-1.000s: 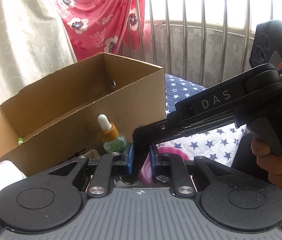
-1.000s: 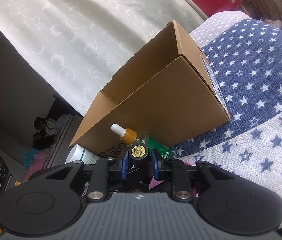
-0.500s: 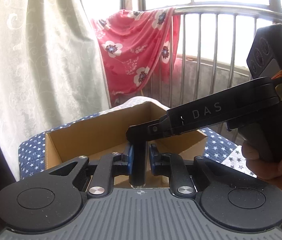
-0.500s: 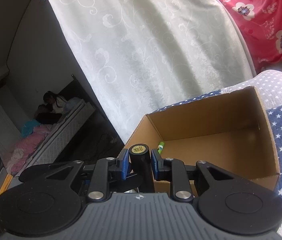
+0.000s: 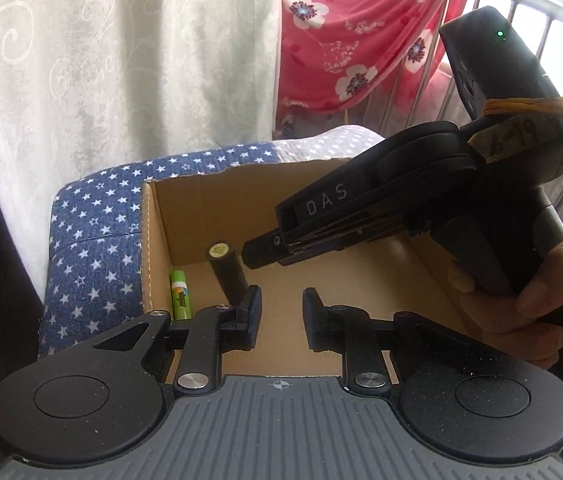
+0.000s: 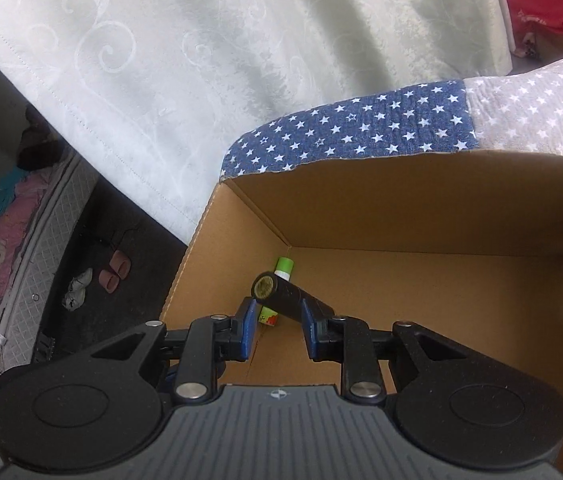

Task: Organize rigid objects
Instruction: 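Lower the black battery into the box beside the green battery, release, then grasp the black key fob from the pink lid with the right gripper, then carry the key fob into the box and open the right gripper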

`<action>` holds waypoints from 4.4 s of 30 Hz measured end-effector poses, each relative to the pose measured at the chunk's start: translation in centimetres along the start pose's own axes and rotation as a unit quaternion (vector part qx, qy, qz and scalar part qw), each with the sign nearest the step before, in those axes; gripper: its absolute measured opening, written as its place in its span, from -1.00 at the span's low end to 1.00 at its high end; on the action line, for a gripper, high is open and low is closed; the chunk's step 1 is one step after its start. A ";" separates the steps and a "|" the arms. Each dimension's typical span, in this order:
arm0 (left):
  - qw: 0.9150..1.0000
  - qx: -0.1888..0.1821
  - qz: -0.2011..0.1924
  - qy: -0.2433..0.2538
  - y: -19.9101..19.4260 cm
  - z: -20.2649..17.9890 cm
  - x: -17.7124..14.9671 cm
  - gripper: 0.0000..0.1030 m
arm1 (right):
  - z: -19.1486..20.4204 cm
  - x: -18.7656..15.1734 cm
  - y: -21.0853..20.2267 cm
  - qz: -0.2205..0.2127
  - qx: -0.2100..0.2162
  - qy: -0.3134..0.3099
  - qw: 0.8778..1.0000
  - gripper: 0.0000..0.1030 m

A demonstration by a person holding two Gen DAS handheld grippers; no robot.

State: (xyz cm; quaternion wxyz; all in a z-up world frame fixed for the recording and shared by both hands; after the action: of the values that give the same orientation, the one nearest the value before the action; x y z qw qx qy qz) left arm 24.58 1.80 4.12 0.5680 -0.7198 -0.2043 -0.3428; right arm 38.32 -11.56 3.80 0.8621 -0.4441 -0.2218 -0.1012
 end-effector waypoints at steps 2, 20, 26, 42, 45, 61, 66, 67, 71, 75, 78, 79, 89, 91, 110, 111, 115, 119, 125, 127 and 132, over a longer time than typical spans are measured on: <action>1.000 0.001 -0.013 -0.001 -0.9 0.1 0.1 -0.52 | -0.2 0.3 -1.3 -0.015 0.010 0.006 1.000 -0.47; 0.993 -0.045 -0.105 0.029 -10.7 -2.9 -4.9 -0.11 | -2.1 -13.7 -23.1 -0.217 0.057 0.023 0.974 0.04; 0.993 -0.078 -0.064 0.061 -8.9 -5.7 -10.2 -0.10 | -5.5 -21.0 -20.4 -0.204 0.039 0.084 0.974 0.04; 0.979 -0.090 -0.048 0.177 -2.9 -15.4 -14.6 -0.19 | -12.3 -24.1 -11.0 -0.067 0.063 0.245 0.965 -0.02; 0.978 -0.091 -0.045 0.183 -2.1 -15.6 -14.3 -0.25 | -12.2 -23.1 -10.3 -0.041 0.049 0.253 0.965 0.00; 0.983 -0.124 -0.004 0.136 -1.0 -13.4 -14.5 -0.36 | -11.8 -20.9 -8.5 0.010 0.034 0.277 0.960 0.00; 0.983 -0.130 -0.003 0.129 -0.4 -13.1 -14.0 -0.39 | -10.9 -21.1 -8.3 0.020 0.028 0.253 0.967 -0.13; 0.983 -0.131 -0.003 0.128 -0.4 -13.0 -14.0 -0.40 | -10.9 -21.1 -8.3 0.019 0.028 0.254 0.967 -0.16; 0.984 -0.127 -0.006 0.124 -0.5 -12.9 -14.0 -0.51 | -10.6 -21.2 -8.9 0.003 0.033 0.249 0.968 -0.32; 0.984 -0.123 -0.010 0.125 -0.8 -13.0 -14.0 -0.57 | -11.1 -21.7 -9.9 -0.016 0.045 0.253 0.966 -0.41; 0.984 -0.119 -0.017 0.131 -1.4 -13.1 -14.1 -0.63 | -10.9 -22.1 -10.6 -0.030 0.054 0.254 0.965 -0.46; 0.984 -0.118 -0.020 0.133 -1.6 -13.1 -14.0 -0.63 | -10.8 -22.2 -10.9 -0.034 0.056 0.253 0.965 -0.46; 0.979 -0.073 -0.107 0.157 -7.5 -12.9 -11.6 -0.63 | -4.5 -19.5 -15.0 -0.100 0.080 0.156 0.979 -0.46; 0.978 -0.057 -0.124 0.158 -8.7 -12.4 -10.3 -0.62 | -2.6 -17.8 -15.6 -0.110 0.094 0.129 0.981 -0.46; 0.995 -0.020 0.061 0.077 2.6 -1.0 3.4 -0.60 | -1.3 0.7 -1.7 0.015 0.045 0.104 0.993 -0.48; 0.995 -0.016 0.073 0.070 3.4 -0.4 3.5 -0.59 | -1.4 1.2 -0.8 0.020 0.038 0.104 0.994 -0.48; 0.996 -0.003 0.085 0.037 4.7 0.9 4.1 -0.29 | -2.2 2.3 0.4 0.018 0.025 0.122 0.992 -0.43; 0.998 -0.014 0.061 0.026 3.4 1.2 4.5 -0.15 | -2.3 2.1 -1.4 0.004 0.037 0.127 0.991 -0.43; 0.999 -0.015 0.006 0.035 -1.5 0.7 4.3 -0.04 | -2.3 -0.4 -7.2 -0.027 0.075 0.124 0.989 -0.43; 0.999 -0.014 -0.014 0.041 -3.4 0.3 3.9 0.01 | -2.3 -1.9 -9.7 -0.042 0.093 0.122 0.987 -0.42; 0.997 -0.021 -0.051 0.062 -7.5 -1.0 1.7 0.11 | -2.2 -6.8 -15.6 -0.097 0.112 0.098 0.984 -0.37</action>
State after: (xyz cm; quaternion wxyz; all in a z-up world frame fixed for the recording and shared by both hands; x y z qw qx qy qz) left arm 20.29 2.72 10.54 0.5463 -0.6971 -0.1983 -0.4198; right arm 27.17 -22.58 10.70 0.9102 -0.3087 -0.1883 -0.2020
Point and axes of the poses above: each gripper's, at about its wrist camera, not at the fingertips, and y roughly the way its jaws point, z to its left, x to its top, the point moved 2 cm from there along y, roughly the way its jaws point, and after that the axes turned 1 degree about -z, right-handed, at the moved point
